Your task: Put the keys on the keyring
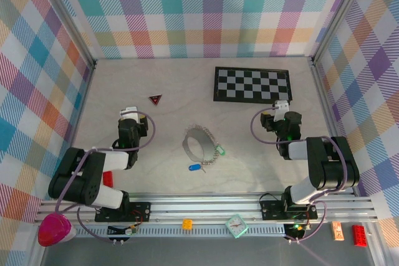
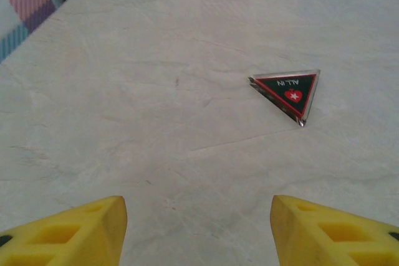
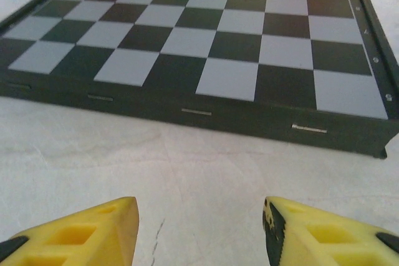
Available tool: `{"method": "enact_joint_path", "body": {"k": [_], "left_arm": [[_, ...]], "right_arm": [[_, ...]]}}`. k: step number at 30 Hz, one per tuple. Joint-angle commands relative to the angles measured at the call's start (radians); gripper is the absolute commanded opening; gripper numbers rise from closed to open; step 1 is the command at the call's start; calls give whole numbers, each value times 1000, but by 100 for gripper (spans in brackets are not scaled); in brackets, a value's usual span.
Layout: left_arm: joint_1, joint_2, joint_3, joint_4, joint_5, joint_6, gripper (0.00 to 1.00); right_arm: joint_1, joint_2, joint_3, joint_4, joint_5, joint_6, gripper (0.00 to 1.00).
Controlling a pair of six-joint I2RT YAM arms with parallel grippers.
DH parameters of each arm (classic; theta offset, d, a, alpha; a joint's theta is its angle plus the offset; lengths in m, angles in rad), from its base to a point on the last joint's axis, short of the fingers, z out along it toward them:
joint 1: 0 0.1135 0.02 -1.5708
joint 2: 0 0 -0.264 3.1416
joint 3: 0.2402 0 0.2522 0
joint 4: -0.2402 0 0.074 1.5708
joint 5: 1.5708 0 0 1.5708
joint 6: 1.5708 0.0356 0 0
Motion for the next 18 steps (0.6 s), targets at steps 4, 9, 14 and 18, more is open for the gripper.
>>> {"method": "enact_joint_path", "body": {"k": [4,9,14,18], "left_arm": [[22,103,32,137,105,30,62],[73,112,108,-3,157,-19,70],[94,112,107,4,192,-25,100],[81,112,107,6,181,-15,100]], "right_arm": [[-16,2,25,2,-79,31,56],[-17,4,29,-4,-80,34,56],[-24,4,40,-23,-68,51,59],[-28,5,45,-30,-63,58,63]]}}
